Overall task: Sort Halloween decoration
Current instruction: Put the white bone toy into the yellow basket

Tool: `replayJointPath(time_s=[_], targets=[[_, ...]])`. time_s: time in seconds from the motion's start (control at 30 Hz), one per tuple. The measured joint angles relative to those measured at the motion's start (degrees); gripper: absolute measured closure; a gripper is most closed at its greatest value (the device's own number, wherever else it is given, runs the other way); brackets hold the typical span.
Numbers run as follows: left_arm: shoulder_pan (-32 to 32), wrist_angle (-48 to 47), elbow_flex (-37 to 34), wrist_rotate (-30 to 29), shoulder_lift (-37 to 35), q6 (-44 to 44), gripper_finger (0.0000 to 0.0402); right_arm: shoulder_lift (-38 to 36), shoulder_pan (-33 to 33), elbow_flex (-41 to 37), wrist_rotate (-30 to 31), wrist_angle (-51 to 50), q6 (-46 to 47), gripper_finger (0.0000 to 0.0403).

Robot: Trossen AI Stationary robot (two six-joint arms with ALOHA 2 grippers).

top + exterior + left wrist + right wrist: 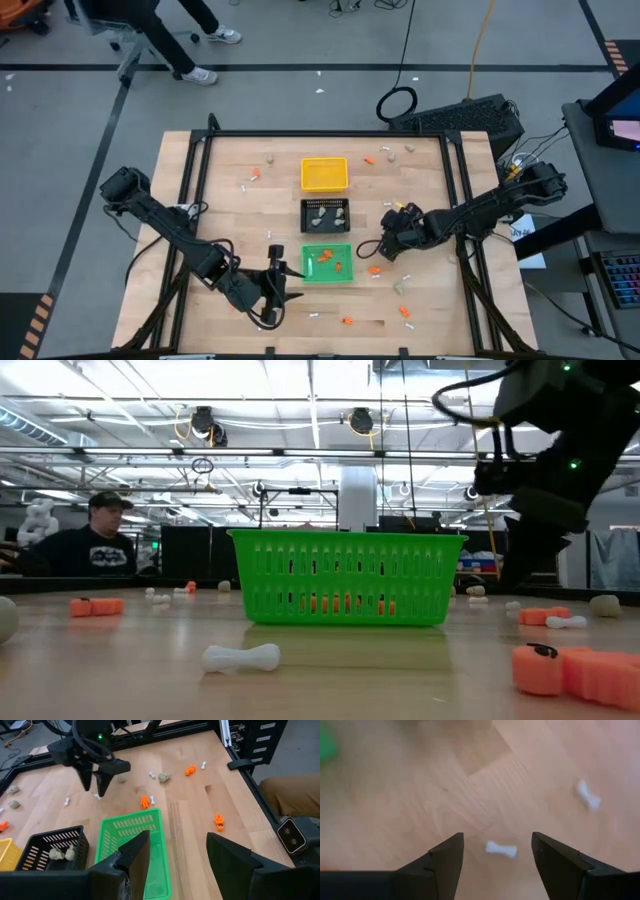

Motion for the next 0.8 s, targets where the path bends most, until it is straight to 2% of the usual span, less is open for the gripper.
replayJointPath(time_s=[0.1,0.2,0.4,0.57,0.67,0.8], targets=[[0.0,-0.02,0.0,0.0,0.0,-0.02,0.0207,0.0,-0.96,1.02,-0.46,-0.16,-13.16,0.0181],[0.0,-0.02,0.0,0.0,0.0,0.0,0.0207,0.0,-2.4,2.59,-4.57,-1.04,-22.81,0.0181],[0.0,-0.03,0.0,0.01,0.0,0.34,0.0207,0.0,-6.72,4.79,-11.99,-6.4,-37.5,0.0194],[0.0,-0.09,0.0,0.02,0.0,0.5,0.0207,0.02,-10.73,4.9,-16.37,-7.86,-46.01,0.0208],[0.0,-0.09,0.0,0.02,0.0,1.1,0.0207,0.02,-11.61,4.9,-16.6,-7.85,-50.87,0.0208],[0.13,-0.07,0.0,0.02,0.0,2.93,0.0207,0.25,-11.68,4.9,-18.76,-7.81,-53.22,0.0209]])
